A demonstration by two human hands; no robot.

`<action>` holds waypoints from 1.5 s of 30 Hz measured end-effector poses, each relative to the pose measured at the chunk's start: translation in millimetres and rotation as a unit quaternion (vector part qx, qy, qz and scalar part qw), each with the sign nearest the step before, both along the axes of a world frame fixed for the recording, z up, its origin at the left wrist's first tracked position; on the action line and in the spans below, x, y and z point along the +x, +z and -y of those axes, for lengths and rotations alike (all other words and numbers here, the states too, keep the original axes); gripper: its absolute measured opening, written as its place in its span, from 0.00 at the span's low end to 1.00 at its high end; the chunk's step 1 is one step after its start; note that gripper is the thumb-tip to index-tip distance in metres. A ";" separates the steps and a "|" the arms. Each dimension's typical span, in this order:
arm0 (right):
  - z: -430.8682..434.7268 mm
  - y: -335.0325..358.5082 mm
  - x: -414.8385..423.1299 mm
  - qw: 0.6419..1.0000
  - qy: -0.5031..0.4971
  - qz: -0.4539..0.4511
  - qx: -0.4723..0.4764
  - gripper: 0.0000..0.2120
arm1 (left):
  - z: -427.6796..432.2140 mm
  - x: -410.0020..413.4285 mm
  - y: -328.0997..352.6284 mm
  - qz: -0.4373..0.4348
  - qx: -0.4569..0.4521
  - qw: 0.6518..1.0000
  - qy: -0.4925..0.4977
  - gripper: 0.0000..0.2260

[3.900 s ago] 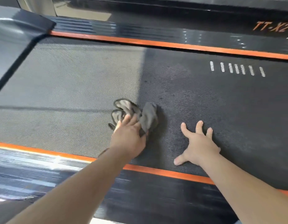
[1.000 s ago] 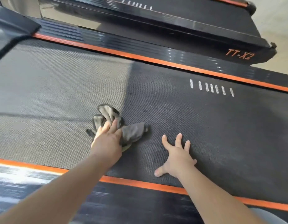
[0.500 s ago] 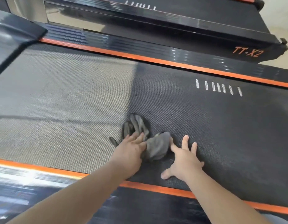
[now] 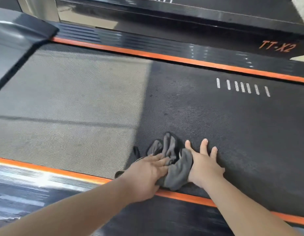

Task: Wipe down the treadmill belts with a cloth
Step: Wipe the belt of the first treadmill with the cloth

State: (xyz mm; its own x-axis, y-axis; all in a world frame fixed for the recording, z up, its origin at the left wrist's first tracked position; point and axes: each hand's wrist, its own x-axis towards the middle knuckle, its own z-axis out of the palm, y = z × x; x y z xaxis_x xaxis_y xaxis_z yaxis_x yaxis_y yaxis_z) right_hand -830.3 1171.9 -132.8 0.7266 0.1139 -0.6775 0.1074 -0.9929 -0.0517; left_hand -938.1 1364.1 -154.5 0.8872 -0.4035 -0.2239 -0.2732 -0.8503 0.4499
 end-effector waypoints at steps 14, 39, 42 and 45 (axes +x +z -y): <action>1.4 0.7 -2.7 1.000 0.016 0.023 -0.014 0.55 | 2.2 -14.9 2.0 0.015 -0.023 1.000 0.016 0.24; 84.2 28.1 23.8 0.998 -0.022 -0.033 0.057 0.67 | -14.6 -0.6 -8.6 0.065 0.181 0.936 0.294 0.20; 90.8 14.7 20.4 0.999 -0.011 -0.042 -0.004 0.65 | 28.1 2.9 -11.7 0.055 0.176 0.916 0.357 0.15; 89.3 4.8 19.8 1.000 -0.017 -0.015 0.004 0.62 | 82.3 8.3 -17.5 0.072 0.111 0.923 0.361 0.13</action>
